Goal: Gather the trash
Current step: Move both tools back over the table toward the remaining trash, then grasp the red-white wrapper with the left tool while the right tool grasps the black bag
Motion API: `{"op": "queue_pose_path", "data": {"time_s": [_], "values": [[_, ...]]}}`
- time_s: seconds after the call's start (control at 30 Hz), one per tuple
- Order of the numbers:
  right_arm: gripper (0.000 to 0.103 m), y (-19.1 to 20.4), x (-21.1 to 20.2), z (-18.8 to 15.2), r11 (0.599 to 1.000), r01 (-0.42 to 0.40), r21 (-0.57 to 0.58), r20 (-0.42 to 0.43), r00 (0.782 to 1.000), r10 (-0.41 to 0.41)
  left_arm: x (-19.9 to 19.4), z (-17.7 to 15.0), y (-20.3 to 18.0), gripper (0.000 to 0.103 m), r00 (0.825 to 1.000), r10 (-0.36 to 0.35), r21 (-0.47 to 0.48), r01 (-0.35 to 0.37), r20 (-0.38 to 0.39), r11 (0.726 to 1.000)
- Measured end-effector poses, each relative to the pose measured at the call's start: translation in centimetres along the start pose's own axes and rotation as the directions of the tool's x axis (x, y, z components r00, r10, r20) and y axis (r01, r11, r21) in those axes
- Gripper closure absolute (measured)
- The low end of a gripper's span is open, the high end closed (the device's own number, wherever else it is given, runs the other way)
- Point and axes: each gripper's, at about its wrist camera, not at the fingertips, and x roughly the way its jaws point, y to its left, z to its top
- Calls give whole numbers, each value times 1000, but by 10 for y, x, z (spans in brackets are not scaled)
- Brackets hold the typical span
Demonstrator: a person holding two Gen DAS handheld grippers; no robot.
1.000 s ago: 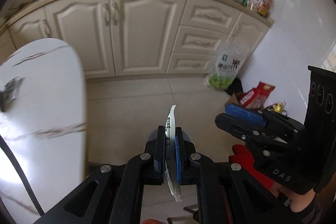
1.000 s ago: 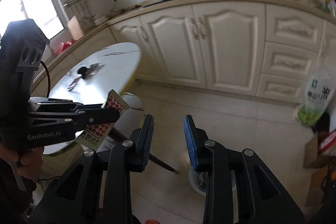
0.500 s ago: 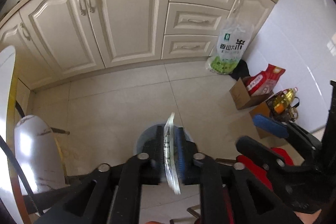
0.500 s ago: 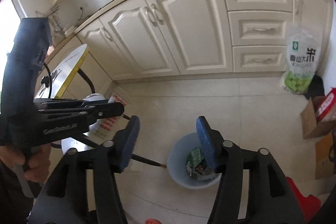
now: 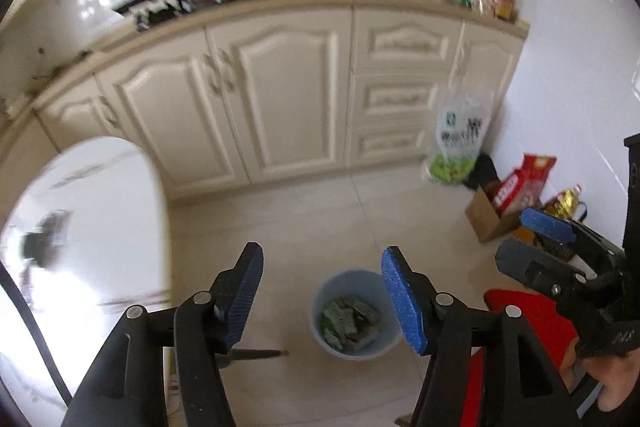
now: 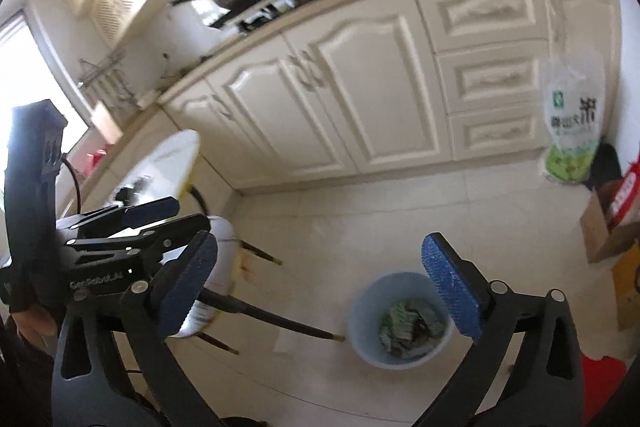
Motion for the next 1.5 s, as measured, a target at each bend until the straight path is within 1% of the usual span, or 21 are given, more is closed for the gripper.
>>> {"op": "queue_pose_path", "data": {"time_s": [0.1,0.13,0.2,0.27,0.3,0.37,0.43,0.53,0.63,0.73,0.8,0.87,1.0,1.07,1.1,1.2,1.23,1.3,1.4,1.43,1.5], "values": [[0,42,-13,7,998,-49,-37,34,998,51,-53,-19,30,37,997,30,-33,-28,65,999],[0,56,-17,9,997,-65,-51,41,997,67,-66,-24,37,36,996,43,-39,-40,78,998],[0,83,-22,13,993,-83,-84,56,995,88,-99,-39,56,33,989,86,-54,-80,121,995],[0,120,-26,17,985,-104,-136,61,992,113,-133,-55,81,27,979,120,-78,-108,164,991],[0,132,-27,18,982,-111,-154,62,991,122,-148,-61,92,22,974,138,-93,-123,180,988],[0,167,-28,22,972,-126,-200,68,988,141,-176,-78,114,16,963,177,-129,-153,203,980],[0,202,-28,24,958,-140,-250,77,983,164,-201,-93,137,14,948,220,-169,-184,231,968],[0,245,-22,28,941,-151,-304,70,981,180,-233,-121,168,7,929,272,-229,-217,250,949],[0,287,-9,32,919,-151,-364,61,981,186,-256,-146,198,6,911,320,-287,-243,259,926],[0,323,17,36,902,-161,-400,23,982,185,-266,-162,219,2,896,364,-323,-277,253,905],[0,339,35,35,891,-160,-425,1,984,177,-263,-167,230,1,889,388,-339,-297,243,893],[0,358,58,34,877,-158,-454,-22,986,166,-254,-173,241,1,883,418,-354,-329,212,875],[0,381,101,35,864,-147,-482,-55,989,137,-219,-166,267,1,894,420,-375,-339,157,863],[0,390,123,36,857,-135,-498,-62,991,120,-197,-162,279,1,905,409,-385,-337,120,859],[0,393,136,36,850,-123,-512,-66,992,104,-189,-163,286,1,911,399,-382,-332,107,862],[0,399,169,30,817,-73,-572,-55,997,51,-156,-164,298,1,905,423,-359,-377,54,854],[0,401,179,27,809,-66,-584,-54,998,42,-142,-162,301,2,908,418,-350,-382,30,855],[0,402,203,24,803,-56,-593,-68,997,19,-114,-158,306,5,921,389,-349,-371,-20,860],[0,393,234,23,817,-64,-573,-102,995,7,-86,-152,316,13,935,351,-352,-349,-61,868],[0,389,241,24,823,-65,-565,-112,994,2,-76,-150,323,17,942,325,-356,-331,-79,874],[0,382,257,24,828,-83,-554,-141,990,5,-59,-144,338,30,954,279,-362,-300,-110,883]]}}
